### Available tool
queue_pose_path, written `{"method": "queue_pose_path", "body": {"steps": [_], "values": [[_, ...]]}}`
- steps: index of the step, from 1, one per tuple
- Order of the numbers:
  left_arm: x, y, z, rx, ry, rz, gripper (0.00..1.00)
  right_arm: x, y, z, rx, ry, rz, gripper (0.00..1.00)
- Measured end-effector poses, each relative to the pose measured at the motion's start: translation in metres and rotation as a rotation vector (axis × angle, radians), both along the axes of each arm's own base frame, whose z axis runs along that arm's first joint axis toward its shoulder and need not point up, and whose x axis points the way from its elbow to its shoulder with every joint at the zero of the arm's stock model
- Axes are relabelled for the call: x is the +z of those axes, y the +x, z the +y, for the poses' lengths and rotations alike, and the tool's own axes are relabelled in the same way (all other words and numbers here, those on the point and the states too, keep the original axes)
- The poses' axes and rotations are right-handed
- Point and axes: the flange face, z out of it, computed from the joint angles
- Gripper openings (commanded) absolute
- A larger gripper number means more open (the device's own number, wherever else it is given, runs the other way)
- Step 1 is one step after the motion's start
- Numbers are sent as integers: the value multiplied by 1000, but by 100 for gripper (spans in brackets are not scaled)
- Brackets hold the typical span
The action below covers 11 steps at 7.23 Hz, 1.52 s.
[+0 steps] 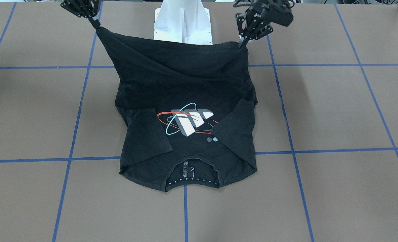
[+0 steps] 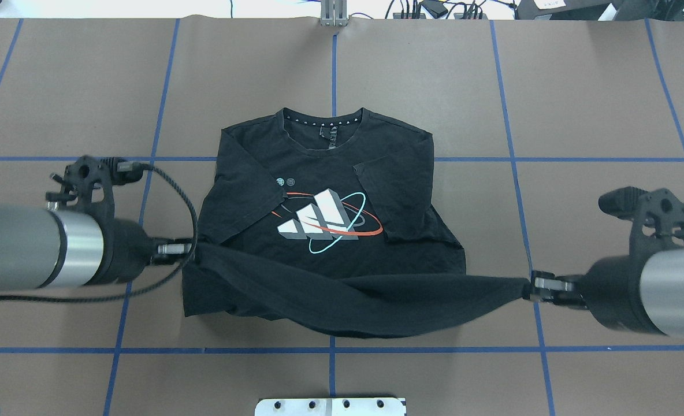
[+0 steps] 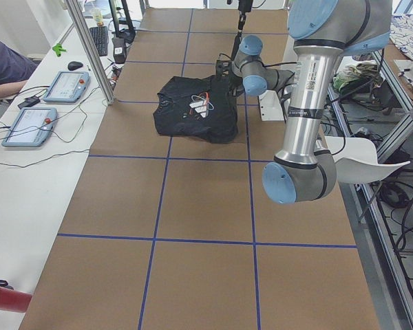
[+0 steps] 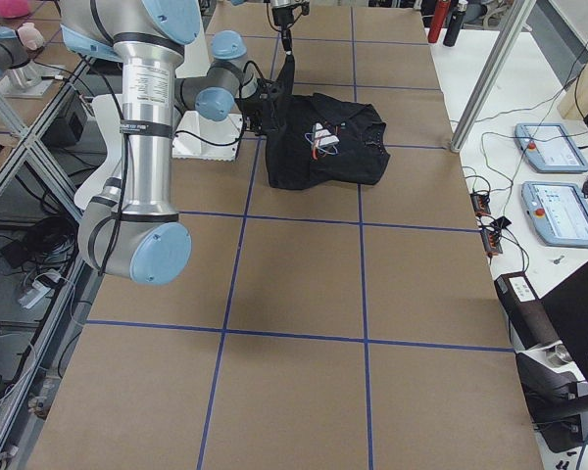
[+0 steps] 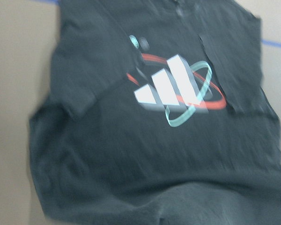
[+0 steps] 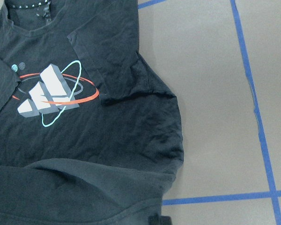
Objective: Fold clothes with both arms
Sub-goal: 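Lift the hem with both grippers and fold it toward the collar, then lay the folded hem near the collar with both grippers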
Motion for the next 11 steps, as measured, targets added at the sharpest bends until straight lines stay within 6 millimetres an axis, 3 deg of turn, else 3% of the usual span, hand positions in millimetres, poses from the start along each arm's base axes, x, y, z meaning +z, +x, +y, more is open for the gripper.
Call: {"method": "queue_pose_path", "body": {"steps": [1,3,5,7,9,11], "values": [[6,-3,-25,-60,24,-32,0,6,-14,-20,55,13,22,0],[3,-27,-66,-141,81,-57,0,17,-48,-64,143,25,68,0],[-2,-27,-102,-188,97,-72,0,18,-51,-93,191,30,82,0],[17,-6,-131,-204,84,-102,0,15,-62,-120,222,37,92,0],[43,21,-161,-222,77,-128,0,12,-88,-159,252,28,113,0],[58,55,-195,-243,66,-167,0,17,-108,-198,280,16,152,0]]}}
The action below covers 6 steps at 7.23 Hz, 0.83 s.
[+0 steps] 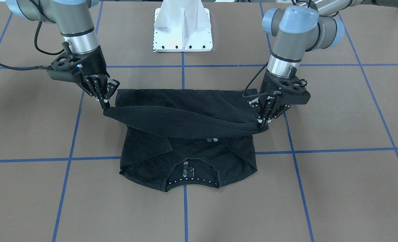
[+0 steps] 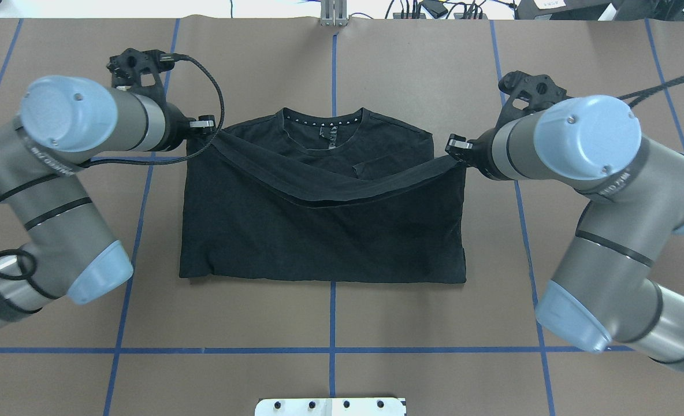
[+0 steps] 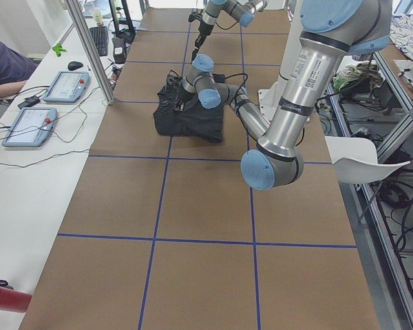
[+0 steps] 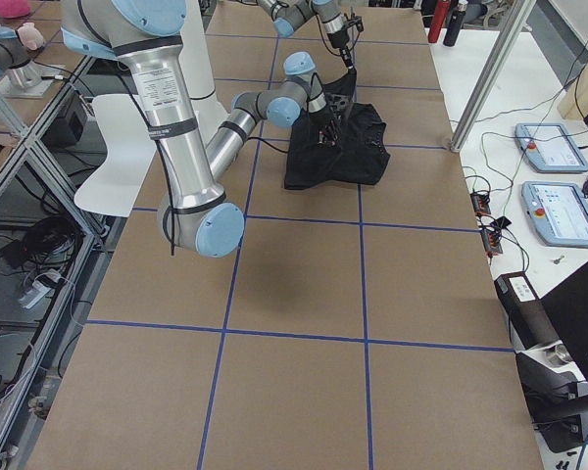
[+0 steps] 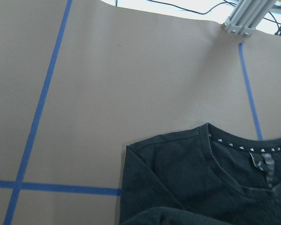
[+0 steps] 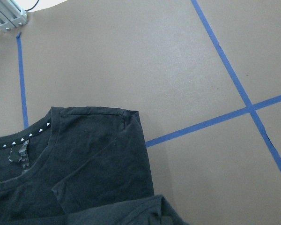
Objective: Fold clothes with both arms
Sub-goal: 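Lay the folded hem near the collar with both grippers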
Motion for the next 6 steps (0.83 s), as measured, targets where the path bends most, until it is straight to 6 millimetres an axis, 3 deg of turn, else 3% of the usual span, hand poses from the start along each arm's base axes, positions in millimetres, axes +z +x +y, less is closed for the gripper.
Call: {"method": "queue_pose_path", "body": {"steps": [2,4,6], "values": [[29,25,-24,-18,-2,-22,0,4,-16,-40,25,-14,39,0],[61,41,-37,-28,-4,-46,0,8,-32,-75,42,-31,75,0],[76,50,-43,1,28,-85,0,11,-43,-104,53,-43,106,0]]}}
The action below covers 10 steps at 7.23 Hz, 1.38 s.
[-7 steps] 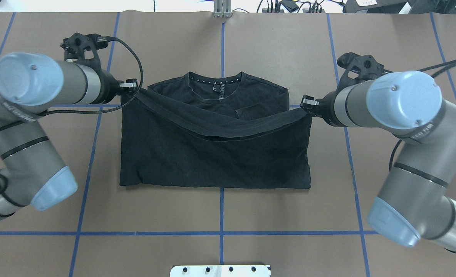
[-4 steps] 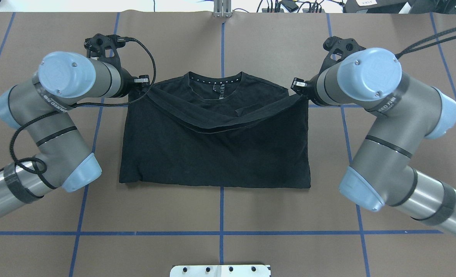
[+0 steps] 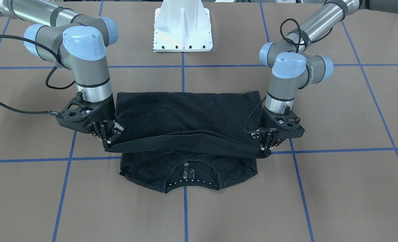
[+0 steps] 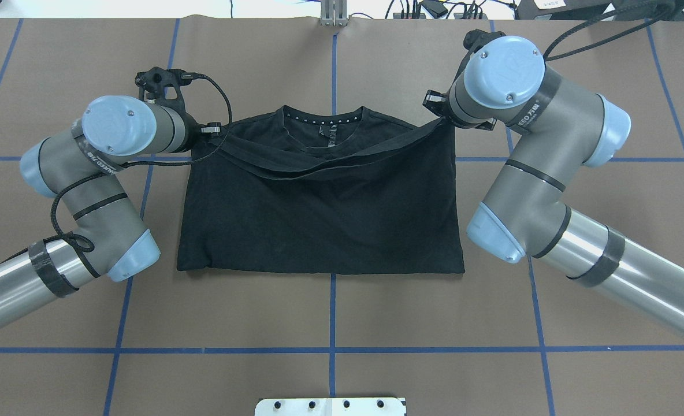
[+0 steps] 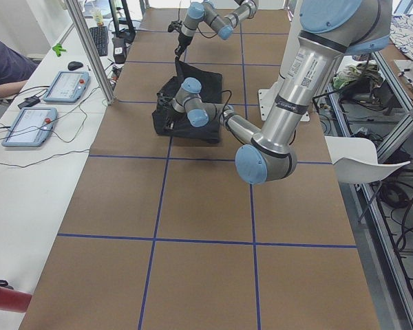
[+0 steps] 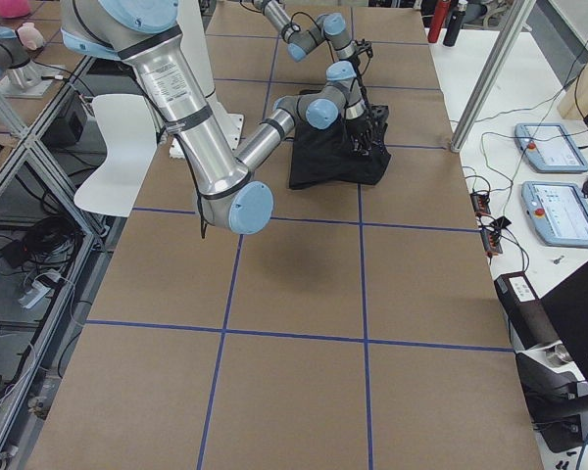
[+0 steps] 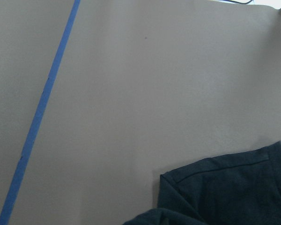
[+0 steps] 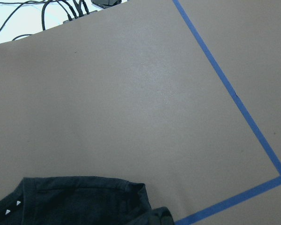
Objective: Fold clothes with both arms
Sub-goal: 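Lay the folded hem near the collar with both grippers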
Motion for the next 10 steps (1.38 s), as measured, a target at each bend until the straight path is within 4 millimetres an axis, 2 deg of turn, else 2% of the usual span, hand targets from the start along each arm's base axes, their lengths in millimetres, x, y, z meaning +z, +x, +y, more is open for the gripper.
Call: {"method": "queue_pose_path", "body": {"steps": [4,10], "values": [[-4,1,-6,37,50,-33,0,22,-5,-19,-8,-20,51,0],[0,-9,-18,42,70,-61,0,38,-13,-20,-24,-35,82,0]]}}
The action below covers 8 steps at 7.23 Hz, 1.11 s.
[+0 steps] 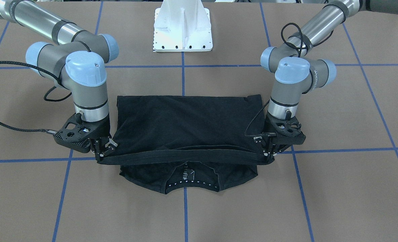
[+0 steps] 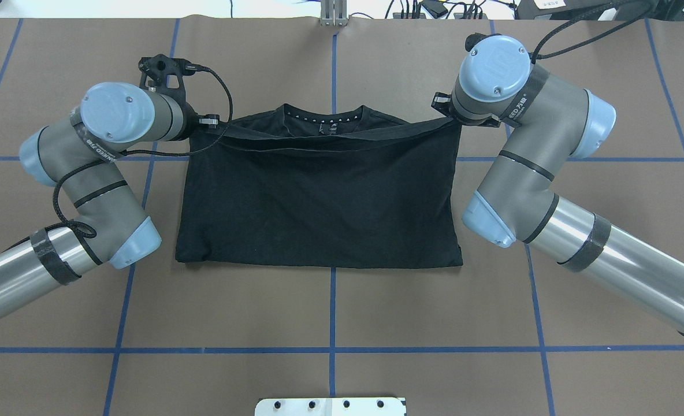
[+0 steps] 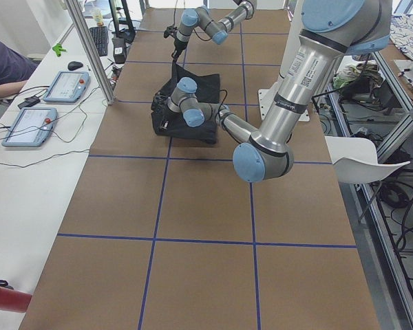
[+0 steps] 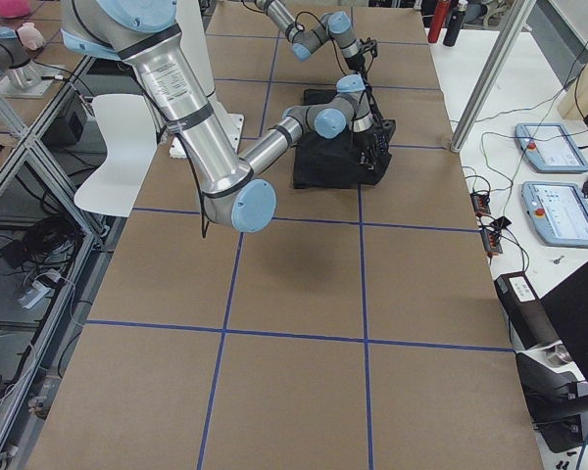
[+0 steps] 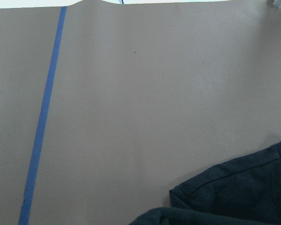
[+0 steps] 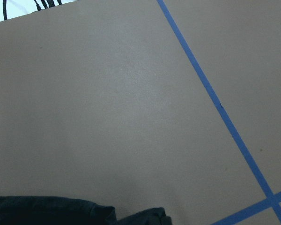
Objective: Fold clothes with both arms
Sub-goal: 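Lay the folded hem near the collar with both grippers, then release the hem and lower the left gripper to the shirt's side edge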
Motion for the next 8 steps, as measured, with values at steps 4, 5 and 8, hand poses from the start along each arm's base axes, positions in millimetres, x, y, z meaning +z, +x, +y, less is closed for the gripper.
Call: {"method": "queue_pose_path", "body": {"steps": [4,5,8], "values": [[5,2,-1,1,-6,-7,55,10,-6,-1,-12,-9,20,11],[5,2,-1,1,-5,-3,100,11,-7,-1,-13,-10,22,80],[-2,-1,0,13,32,22,100,1,-10,-5,-13,11,29,100]]}}
